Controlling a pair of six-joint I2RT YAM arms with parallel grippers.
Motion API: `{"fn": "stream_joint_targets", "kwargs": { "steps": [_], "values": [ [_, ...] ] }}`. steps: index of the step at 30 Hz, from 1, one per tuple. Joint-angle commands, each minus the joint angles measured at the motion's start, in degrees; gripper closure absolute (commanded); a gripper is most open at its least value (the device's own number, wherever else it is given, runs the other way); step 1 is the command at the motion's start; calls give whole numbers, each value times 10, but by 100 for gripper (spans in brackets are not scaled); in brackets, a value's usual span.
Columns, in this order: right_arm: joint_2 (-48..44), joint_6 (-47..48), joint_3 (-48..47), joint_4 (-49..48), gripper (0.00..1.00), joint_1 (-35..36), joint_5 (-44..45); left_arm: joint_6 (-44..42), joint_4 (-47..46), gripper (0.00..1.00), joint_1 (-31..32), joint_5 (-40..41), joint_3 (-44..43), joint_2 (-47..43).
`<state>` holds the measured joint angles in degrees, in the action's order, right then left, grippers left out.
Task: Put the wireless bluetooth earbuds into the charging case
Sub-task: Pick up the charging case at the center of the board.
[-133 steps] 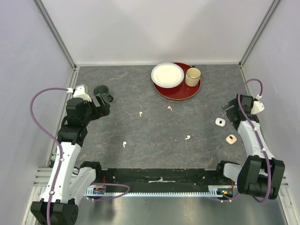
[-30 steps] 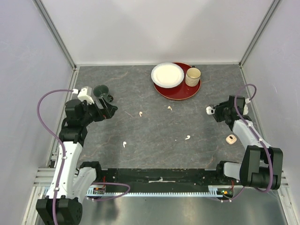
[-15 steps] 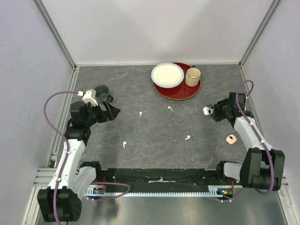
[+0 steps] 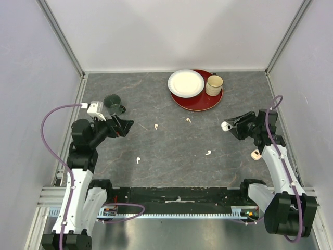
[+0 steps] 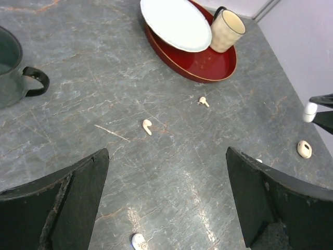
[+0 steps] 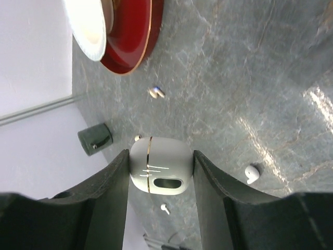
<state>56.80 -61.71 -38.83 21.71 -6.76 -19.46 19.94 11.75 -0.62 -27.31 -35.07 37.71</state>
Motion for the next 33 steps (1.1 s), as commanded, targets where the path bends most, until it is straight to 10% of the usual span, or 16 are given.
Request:
{"fn": "stream_joint_targets", "kwargs": {
  "steps": [1, 6, 10, 19, 33],
  "values": [
    [-27, -31, 19, -35, 100, -1, -74, 2, -26, 0, 19, -46, -6, -6],
    [-63, -65, 30, -38, 100, -1, -97, 76, -82, 0, 95, -14, 11, -4],
    [-79, -86, 45, -40, 100, 1, -116, 107, -113, 0, 315, 165, 14, 29],
    [-114, -185, 72, -60, 100, 9, -135, 112, -289, 0, 564, 388, -51, 237],
    [-115, -286, 51, -43, 100, 64, -138, 112, -469, 7, 652, 466, -177, 492]
  ]
}}
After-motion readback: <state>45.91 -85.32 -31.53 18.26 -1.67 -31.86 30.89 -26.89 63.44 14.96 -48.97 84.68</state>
